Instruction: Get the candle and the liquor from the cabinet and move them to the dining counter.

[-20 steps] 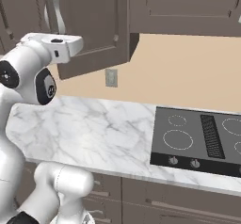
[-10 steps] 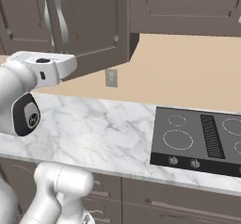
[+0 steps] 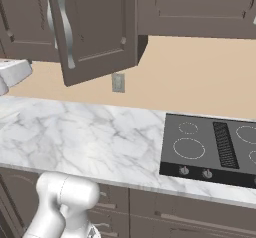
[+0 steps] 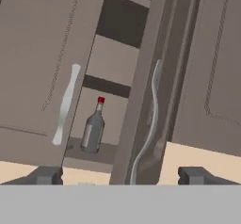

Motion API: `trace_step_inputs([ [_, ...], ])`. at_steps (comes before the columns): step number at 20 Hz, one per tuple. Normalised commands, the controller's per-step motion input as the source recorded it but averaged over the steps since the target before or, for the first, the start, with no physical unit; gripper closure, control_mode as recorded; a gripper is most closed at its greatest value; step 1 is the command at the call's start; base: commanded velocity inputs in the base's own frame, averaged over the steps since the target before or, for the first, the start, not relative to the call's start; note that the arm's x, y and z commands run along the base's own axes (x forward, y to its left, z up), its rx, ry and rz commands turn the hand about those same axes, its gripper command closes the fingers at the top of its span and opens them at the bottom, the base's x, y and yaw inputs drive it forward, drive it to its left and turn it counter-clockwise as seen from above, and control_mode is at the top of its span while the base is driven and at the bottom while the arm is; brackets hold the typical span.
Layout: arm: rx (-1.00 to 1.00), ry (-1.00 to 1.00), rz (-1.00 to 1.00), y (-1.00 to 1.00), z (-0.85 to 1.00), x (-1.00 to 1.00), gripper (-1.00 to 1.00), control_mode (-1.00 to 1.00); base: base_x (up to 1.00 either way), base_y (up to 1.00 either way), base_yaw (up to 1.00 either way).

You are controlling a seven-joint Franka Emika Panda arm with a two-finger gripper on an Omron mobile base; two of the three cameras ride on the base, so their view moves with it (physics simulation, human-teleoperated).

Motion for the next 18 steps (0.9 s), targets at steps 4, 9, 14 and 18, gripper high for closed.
trace_step_inputs([
  [4,-0.16,0.18,-0.34,0.64,-0.06,0.19,-1.0,-1.0,0.0,0.0,0.0],
  [9,-0.15,0.23,-0.37,0.24,-0.12,0.68,-1.0,-1.0,0.0,0.0,0.0],
  [14,-0.14,0.16,-0.27,0.06,-0.11,0.8,-1.0,-1.0,0.0,0.0,0.0],
  [18,-0.09,0.15,-0.13,-0.15,-0.13,0.67,-1.0,-1.0,0.0,0.0,0.0],
])
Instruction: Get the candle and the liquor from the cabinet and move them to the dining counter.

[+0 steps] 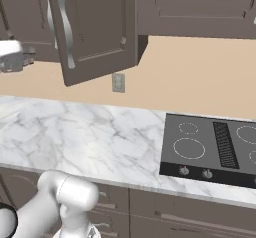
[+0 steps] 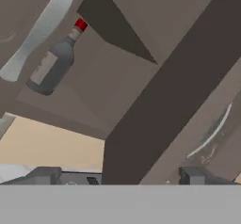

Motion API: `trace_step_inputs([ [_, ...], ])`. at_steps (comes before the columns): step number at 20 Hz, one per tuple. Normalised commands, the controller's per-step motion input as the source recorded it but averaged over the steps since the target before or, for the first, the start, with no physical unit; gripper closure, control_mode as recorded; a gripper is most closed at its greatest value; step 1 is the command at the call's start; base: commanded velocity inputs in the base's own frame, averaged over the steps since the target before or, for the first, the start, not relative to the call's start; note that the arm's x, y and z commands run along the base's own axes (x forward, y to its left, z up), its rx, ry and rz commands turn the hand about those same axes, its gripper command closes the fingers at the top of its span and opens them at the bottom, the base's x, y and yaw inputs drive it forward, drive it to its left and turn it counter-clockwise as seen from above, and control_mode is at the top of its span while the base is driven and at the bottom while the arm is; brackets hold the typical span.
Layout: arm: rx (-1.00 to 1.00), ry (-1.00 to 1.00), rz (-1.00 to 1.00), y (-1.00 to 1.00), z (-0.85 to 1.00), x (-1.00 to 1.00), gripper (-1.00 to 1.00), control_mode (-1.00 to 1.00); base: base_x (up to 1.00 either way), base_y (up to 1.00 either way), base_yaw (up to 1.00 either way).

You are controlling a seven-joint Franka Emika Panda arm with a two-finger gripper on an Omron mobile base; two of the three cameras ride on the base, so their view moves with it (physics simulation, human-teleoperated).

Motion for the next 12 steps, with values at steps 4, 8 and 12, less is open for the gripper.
trace_step_inputs([
  [4,-0.07,0.18,-0.09,-0.15,-0.16,0.67,-1.0,-1.0,0.0,0.0,0.0],
  [8,-0.06,0.17,-0.07,-0.25,-0.11,0.55,-1.0,-1.0,0.0,0.0,0.0],
  [12,-0.04,0.15,-0.05,-0.33,-0.07,0.45,-1.0,-1.0,0.0,0.0,0.0],
])
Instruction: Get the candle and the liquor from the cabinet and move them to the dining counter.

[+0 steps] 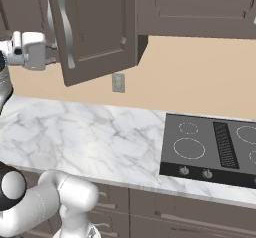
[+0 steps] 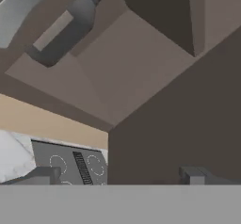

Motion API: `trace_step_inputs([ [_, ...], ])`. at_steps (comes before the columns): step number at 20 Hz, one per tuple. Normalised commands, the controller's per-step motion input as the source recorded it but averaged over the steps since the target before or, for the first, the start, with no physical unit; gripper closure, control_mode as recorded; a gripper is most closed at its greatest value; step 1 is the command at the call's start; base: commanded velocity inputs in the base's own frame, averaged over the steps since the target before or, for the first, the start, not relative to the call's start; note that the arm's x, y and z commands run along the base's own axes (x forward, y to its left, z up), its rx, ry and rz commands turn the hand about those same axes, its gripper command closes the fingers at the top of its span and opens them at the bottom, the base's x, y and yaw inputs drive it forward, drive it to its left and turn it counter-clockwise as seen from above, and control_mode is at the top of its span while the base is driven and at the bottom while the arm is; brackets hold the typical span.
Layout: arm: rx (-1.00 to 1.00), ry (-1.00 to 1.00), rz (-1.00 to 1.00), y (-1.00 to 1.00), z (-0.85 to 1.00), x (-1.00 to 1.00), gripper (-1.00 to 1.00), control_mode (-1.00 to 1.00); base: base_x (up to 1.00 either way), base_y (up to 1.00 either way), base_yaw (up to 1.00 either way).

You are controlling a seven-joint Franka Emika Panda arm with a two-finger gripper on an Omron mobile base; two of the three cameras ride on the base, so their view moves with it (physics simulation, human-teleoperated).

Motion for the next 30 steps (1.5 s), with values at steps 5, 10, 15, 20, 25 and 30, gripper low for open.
trace_step_inputs([
  [5,-0.02,0.14,-0.02,-0.45,-0.09,0.34,-1.0,-1.0,0.0,0.0,0.0],
  [10,0.0,0.08,-0.03,-0.6,-0.13,0.01,-1.0,-1.0,0.0,0.0,0.0],
  [15,0.0,0.02,-0.07,-0.62,-0.15,-0.2,-1.0,-1.0,0.0,0.0,0.0],
  [20,0.0,0.0,-0.11,-0.59,-0.1,-0.43,-1.0,-1.0,0.0,0.0,0.0],
  [25,0.0,0.03,-0.12,-0.61,-0.05,-0.12,-1.0,-1.0,0.0,0.0,0.0],
  [30,0.0,0.09,-0.06,-0.77,0.0,0.0,-1.0,-1.0,0.0,0.0,0.0],
])
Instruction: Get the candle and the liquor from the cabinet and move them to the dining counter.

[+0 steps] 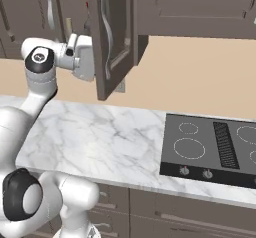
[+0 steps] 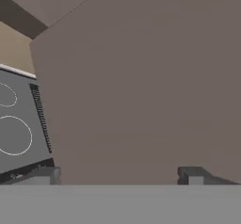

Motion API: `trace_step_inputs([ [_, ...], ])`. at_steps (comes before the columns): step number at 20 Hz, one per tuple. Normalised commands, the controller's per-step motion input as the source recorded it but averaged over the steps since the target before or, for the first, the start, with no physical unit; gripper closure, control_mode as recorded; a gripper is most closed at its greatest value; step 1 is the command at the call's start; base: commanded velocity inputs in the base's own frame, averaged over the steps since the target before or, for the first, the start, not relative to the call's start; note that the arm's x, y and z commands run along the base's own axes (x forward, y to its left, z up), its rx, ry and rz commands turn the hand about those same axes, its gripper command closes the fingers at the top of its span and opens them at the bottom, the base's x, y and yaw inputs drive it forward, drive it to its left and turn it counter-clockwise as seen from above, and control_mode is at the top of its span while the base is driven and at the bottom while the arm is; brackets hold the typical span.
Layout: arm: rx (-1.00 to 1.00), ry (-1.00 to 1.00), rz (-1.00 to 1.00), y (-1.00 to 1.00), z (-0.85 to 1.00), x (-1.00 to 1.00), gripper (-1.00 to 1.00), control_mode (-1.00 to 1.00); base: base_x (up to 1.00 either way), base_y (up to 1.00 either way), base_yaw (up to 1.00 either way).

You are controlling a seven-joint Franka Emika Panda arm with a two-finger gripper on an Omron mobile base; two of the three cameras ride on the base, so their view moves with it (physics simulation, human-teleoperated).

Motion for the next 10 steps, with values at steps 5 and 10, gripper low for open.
trace_step_inputs([
  [5,0.01,0.05,-0.01,-0.74,-0.05,0.0,-1.0,-1.0,0.0,0.0,0.0],
  [10,0.01,0.0,0.0,-0.26,-0.02,0.0,-1.0,-1.0,0.0,0.0,0.0],
])
